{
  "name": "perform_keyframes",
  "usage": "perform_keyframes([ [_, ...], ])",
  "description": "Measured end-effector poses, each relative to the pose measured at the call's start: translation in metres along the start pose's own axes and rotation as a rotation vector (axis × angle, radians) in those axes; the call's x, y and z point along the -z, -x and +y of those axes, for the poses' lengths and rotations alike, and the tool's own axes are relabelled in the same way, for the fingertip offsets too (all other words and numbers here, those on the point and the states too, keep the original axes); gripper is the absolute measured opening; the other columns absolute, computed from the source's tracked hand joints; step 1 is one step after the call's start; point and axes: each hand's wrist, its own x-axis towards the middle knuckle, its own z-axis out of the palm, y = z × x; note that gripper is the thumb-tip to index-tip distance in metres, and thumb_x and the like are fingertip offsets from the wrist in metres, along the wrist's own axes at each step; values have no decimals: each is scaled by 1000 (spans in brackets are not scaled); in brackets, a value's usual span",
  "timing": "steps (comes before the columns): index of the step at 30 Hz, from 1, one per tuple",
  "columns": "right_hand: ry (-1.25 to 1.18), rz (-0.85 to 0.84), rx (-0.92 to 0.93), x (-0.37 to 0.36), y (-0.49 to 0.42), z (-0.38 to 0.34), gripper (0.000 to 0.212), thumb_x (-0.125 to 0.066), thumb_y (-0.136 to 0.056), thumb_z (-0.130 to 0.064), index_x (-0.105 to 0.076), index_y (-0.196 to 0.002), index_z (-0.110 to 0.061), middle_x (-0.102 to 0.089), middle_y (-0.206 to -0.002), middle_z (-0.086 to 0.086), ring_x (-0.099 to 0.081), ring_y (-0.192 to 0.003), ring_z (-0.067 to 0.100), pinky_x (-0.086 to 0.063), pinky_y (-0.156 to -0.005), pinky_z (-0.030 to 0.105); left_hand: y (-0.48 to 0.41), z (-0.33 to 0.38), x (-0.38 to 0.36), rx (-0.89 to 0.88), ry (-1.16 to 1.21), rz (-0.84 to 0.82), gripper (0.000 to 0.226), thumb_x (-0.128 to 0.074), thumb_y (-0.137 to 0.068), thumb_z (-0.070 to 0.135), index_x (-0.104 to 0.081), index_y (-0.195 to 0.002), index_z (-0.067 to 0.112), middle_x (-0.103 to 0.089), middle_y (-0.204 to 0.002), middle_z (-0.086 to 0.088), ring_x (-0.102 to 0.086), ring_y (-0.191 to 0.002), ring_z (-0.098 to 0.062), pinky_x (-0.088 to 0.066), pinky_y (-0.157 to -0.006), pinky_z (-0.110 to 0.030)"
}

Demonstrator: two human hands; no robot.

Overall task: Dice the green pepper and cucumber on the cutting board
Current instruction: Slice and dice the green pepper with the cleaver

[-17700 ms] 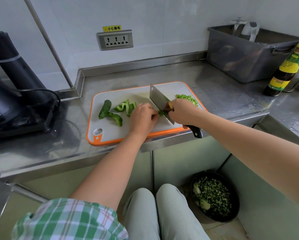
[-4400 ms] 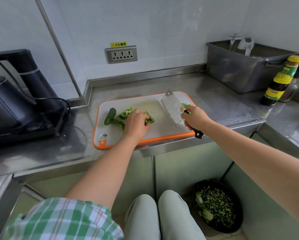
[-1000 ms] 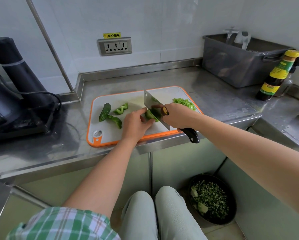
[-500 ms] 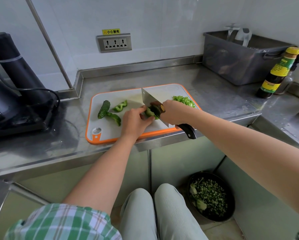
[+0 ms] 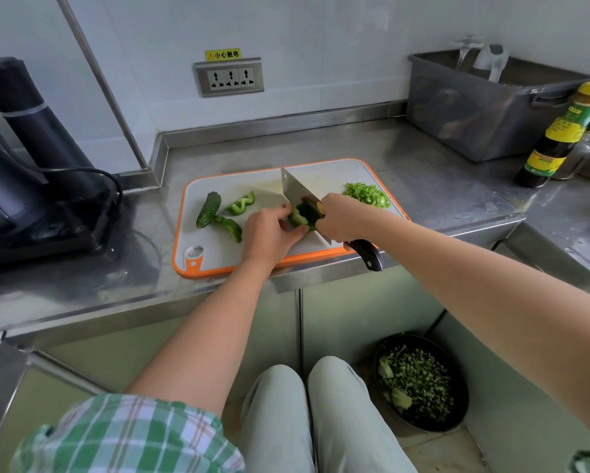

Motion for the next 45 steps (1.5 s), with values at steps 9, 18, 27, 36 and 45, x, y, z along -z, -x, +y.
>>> perform_keyframes([
  [9,-192,138,-8,-12,-8,12,4,-42,-89,-5,-42,-85,-6,-49,-71,10,-52,-51,26,-39,-44,25,1,3,-1,48,-45,20,41,-81,-72,30,-67,-107,14,-67,-86,-1,-62,-86,-21,-49,-77,-33],
  [18,-221,79,9,10,1,12,8,-42,-88,-5,-44,-80,-7,-51,-66,11,-52,-42,23,-41,-40,23,1,3,0,40,-39,7,40,-76,-75,25,-67,-111,12,-71,-92,-4,-64,-87,-20,-46,-76,-27],
  [27,-91,38,-14,2,4,-2,6,-42,-84,-1,-46,-85,-4,-51,-64,12,-51,-42,23,-39,-40,23,1,3,1,25,-44,-8,30,-77,-73,24,-70,-101,15,-70,-84,-4,-62,-80,-22,-44,-69,-29],
  [36,-25,63,9,4,12,-3,7,-40,-89,-5,-47,-91,-4,-49,-65,8,-48,-46,19,-38,-42,24,1,3,1,21,-41,-10,31,-76,-74,24,-70,-102,14,-71,-85,-5,-63,-81,-23,-49,-72,-34],
  [45,1,44,-12,1,13,-6,8,-42,-87,-4,-45,-95,-2,-47,-67,8,-44,-51,18,-36,-45,23,3,5,3,21,-45,-28,34,-76,-76,24,-69,-108,13,-69,-89,-6,-61,-83,-22,-48,-73,-33],
])
